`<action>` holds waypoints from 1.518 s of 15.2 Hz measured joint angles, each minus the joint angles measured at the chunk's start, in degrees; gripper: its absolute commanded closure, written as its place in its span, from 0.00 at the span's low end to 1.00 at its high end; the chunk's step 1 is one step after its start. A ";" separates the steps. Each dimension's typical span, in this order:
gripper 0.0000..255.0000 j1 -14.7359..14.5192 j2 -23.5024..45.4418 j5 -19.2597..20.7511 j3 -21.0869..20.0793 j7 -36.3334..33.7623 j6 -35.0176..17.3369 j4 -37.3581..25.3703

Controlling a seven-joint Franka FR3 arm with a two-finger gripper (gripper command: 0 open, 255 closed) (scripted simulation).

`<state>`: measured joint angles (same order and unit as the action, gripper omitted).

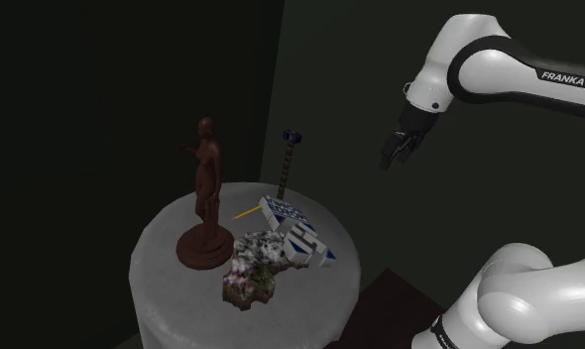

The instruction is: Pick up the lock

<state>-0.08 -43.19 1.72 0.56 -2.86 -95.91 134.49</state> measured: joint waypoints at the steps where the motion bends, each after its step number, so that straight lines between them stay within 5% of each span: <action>1: 0.00 0.00 0.00 0.00 0.00 0.00 0.00 0.00; 11: 0.00 -0.64 17.46 -0.03 0.16 0.92 -12.56 -8.03; 23: 0.00 -1.31 42.04 -0.37 0.05 2.27 -21.50 -27.98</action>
<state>-1.39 -1.15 1.34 0.62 -0.59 -117.41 106.51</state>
